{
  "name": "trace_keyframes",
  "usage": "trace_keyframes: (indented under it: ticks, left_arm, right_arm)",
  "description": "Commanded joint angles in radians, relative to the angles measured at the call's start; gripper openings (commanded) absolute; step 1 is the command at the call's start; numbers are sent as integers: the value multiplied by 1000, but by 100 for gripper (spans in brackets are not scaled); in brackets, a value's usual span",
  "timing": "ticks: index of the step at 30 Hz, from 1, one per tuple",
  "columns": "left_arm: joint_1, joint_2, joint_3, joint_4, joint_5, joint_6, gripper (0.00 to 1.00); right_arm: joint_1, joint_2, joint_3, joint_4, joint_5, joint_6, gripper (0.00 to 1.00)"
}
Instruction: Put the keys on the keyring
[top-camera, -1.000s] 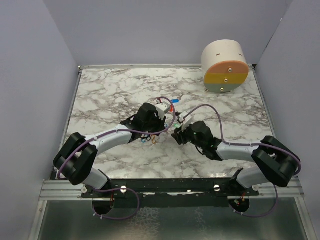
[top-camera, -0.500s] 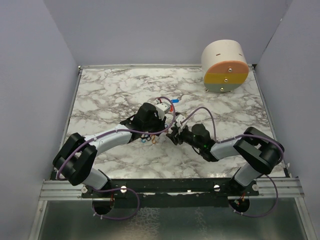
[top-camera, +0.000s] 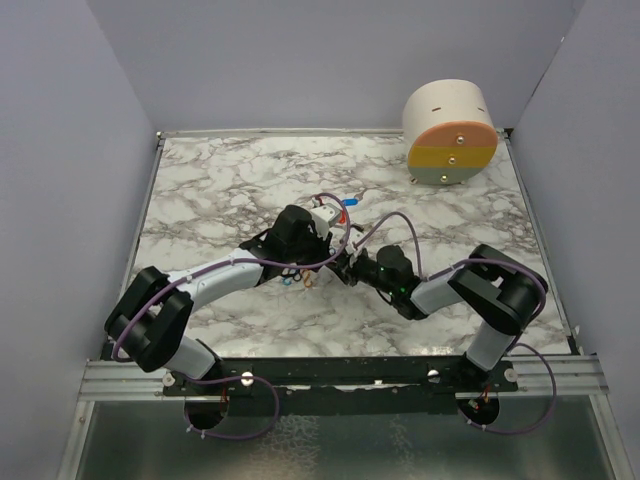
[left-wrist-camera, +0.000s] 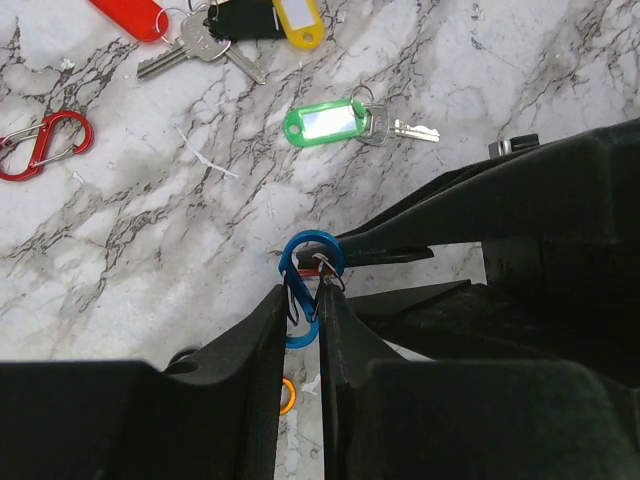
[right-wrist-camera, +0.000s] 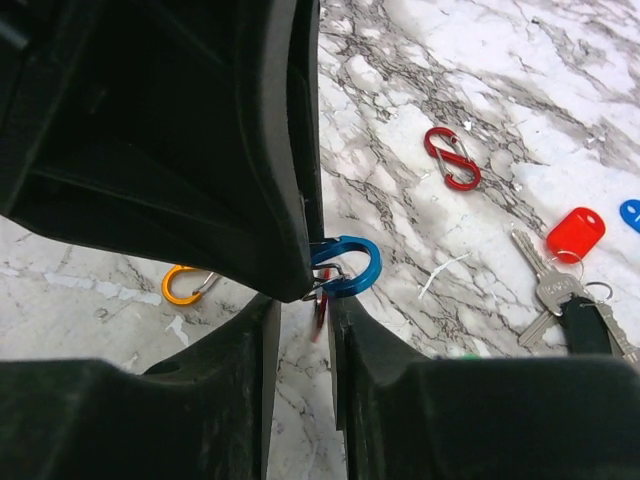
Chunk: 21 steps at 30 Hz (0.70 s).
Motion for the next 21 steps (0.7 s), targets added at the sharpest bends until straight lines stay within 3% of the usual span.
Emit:
trace_keyframes:
  ticks: [1,8,21]
  left_arm:
    - [2,-36,20,-7,21,1,0]
    - [2,-37,19,-11,10,4,0]
    - [2,-37,21,-36,-25,14,0]
  right_arm:
    - [7,27,22,67,-8,-10,22]
    - [7,0,12,30,33,-18,2]
    - [7,-96,-31,-34,87,-37,1]
